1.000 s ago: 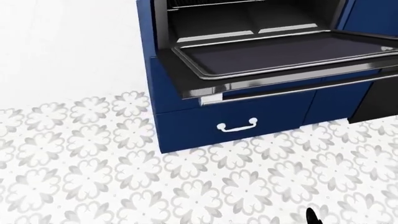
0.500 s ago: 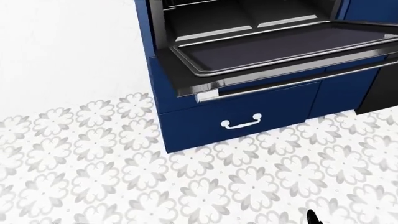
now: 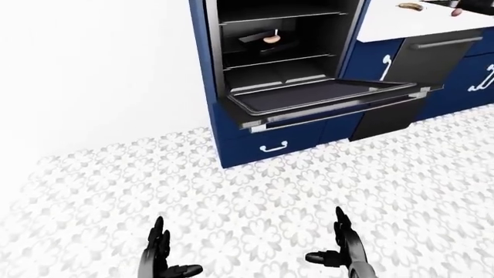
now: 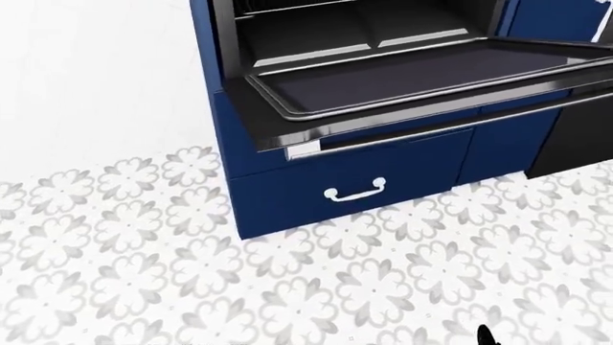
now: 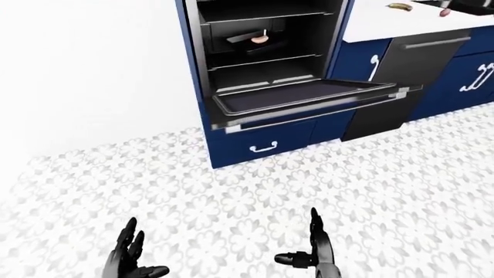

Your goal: Close the oven door.

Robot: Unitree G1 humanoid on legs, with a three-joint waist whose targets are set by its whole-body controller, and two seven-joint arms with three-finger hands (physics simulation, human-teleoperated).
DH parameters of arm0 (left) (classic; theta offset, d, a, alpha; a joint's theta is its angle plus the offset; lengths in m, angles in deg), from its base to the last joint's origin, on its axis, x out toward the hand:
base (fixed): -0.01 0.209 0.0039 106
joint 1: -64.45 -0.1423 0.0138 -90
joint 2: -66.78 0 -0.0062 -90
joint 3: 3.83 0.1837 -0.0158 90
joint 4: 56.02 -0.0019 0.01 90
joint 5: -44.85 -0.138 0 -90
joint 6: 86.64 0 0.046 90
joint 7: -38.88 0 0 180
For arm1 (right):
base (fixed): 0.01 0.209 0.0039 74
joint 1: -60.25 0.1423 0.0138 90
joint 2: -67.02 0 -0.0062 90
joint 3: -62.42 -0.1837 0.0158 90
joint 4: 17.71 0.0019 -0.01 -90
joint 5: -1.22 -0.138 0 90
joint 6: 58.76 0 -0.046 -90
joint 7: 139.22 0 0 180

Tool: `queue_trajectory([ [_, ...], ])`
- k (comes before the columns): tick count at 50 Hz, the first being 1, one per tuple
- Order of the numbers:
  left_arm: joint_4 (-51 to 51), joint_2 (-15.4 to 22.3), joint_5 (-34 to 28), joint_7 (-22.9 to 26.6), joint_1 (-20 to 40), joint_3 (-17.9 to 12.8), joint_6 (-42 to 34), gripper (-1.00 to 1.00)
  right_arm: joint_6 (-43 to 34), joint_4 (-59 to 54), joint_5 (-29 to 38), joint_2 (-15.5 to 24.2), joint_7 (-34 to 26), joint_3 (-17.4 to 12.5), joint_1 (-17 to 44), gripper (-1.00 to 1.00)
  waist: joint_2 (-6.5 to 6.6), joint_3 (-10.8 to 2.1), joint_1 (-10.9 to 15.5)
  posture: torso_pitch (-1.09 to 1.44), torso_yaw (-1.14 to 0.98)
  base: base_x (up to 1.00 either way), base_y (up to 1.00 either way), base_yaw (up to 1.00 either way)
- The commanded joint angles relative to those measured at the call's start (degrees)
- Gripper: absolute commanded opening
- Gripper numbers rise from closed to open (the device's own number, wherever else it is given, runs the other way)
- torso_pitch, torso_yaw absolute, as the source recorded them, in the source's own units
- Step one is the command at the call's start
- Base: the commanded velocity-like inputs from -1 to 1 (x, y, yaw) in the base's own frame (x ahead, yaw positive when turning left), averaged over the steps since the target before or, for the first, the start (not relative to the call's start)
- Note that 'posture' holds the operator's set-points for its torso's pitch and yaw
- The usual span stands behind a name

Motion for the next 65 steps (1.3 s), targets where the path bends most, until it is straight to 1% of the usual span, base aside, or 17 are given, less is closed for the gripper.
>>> queue_trajectory([
  [1,1.6,1.3,0.9,-0.1,0.8,-0.8,2.1,1.0,1.7,1.6,0.3,-0.1,-0.2,0.3,1.2,1.0,0.37,-0.57,0.3,0.0,0.0,0.0,0.09,0.0],
  [5,1.5,1.2,1.0,0.0,0.6,-0.8,2.2,1.0,1.8,1.6,0.2,-0.1,-0.3,0.3,1.2,1.0,2.76,-0.11,0.5,0.0,0.0,0.0,0.1,0.0],
  [9,1.5,1.2,1.0,0.0,0.6,-0.8,2.2,1.0,1.7,1.6,0.2,-0.1,-0.4,0.3,1.2,1.0,7.96,-0.69,0.5,0.0,0.0,0.0,0.1,0.0],
  [10,1.5,1.2,1.1,0.1,0.6,-0.8,2.2,1.0,1.7,1.6,0.2,-0.1,-0.3,0.3,1.2,1.0,8.29,-1.34,0.2,0.0,0.0,0.0,0.1,0.0],
  [11,1.5,1.2,1.1,0.1,0.7,-0.8,2.1,1.0,1.7,1.6,0.2,-0.1,-0.3,0.3,1.2,1.0,6.64,-0.5,1.0,0.0,0.0,0.0,0.1,0.0],
  [22,1.4,1.4,1.2,0.3,0.6,-0.9,2.1,1.0,1.8,1.6,0.5,-0.2,-0.2,0.4,1.1,1.0,1.84,-0.24,0.9,0.0,0.0,0.0,0.1,0.0],
  [26,1.5,1.3,1.1,0.3,0.7,-0.9,2.1,1.0,1.8,1.5,0.5,-0.2,-0.2,0.3,1.1,1.0,-3.34,-1.15,0.6,0.0,0.0,0.0,0.1,0.0],
  [27,1.4,1.4,1.2,0.4,0.6,-0.9,2.1,1.0,1.7,1.6,0.5,-0.2,-0.2,0.3,1.1,1.0,-0.95,-0.66,0.0,0.0,0.0,0.0,0.09,0.0],
  [31,1.4,1.4,1.2,0.4,0.5,-1.0,2.1,1.0,1.8,1.5,0.5,-0.1,-0.2,0.3,1.0,1.0,-0.62,-0.35,0.3,0.0,0.0,0.0,0.09,0.0],
  [37,1.4,1.4,1.2,0.4,0.5,-1.0,2.2,1.0,1.8,1.6,0.5,-0.1,-0.2,0.3,1.1,1.0,2.78,-0.31,0.5,0.0,0.0,0.0,0.09,0.0],
  [42,1.5,1.3,1.2,0.4,0.4,-0.9,2.2,1.0,1.7,1.6,0.5,-0.1,-0.2,0.4,1.1,1.0,9.06,-0.7,0.7,0.0,0.0,0.0,0.09,0.0],
  [43,1.5,1.3,1.2,0.4,0.5,-0.9,2.2,1.0,1.7,1.6,0.5,-0.1,-0.2,0.4,1.1,1.0,6.24,-0.33,1.1,0.0,0.0,0.0,0.09,0.0],
  [46,1.6,1.4,1.3,0.4,0.6,-0.9,2.1,1.0,1.6,1.7,0.4,-0.1,-0.3,0.4,1.2,1.0,6.16,-0.54,1.2,0.0,0.0,0.0,0.1,0.0],
  [54,1.6,1.4,1.3,0.4,0.7,-0.8,2.1,1.0,1.8,1.6,0.3,-0.1,-0.3,0.3,1.2,1.0,2.03,-0.39,1.1,0.0,0.0,0.0,0.08,0.0],
  [58,1.5,1.5,1.3,0.5,0.7,-0.8,2.0,1.0,1.8,1.6,0.4,-0.1,-0.3,0.3,1.1,1.0,-3.01,-1.17,0.9,0.0,0.0,0.0,0.08,0.0],
  [59,1.6,1.5,1.3,0.5,0.7,-0.9,2.0,1.0,1.8,1.6,0.4,-0.1,-0.3,0.3,1.1,1.0,-0.79,-0.55,0.5,0.0,0.0,0.0,0.08,0.0],
  [65,1.5,1.6,1.5,0.8,0.7,-1.0,1.9,1.0,1.9,1.6,0.4,-0.1,-0.3,0.3,1.0,1.0,0.6,-0.54,0.4,0.0,0.0,0.0,0.08,0.0],
])
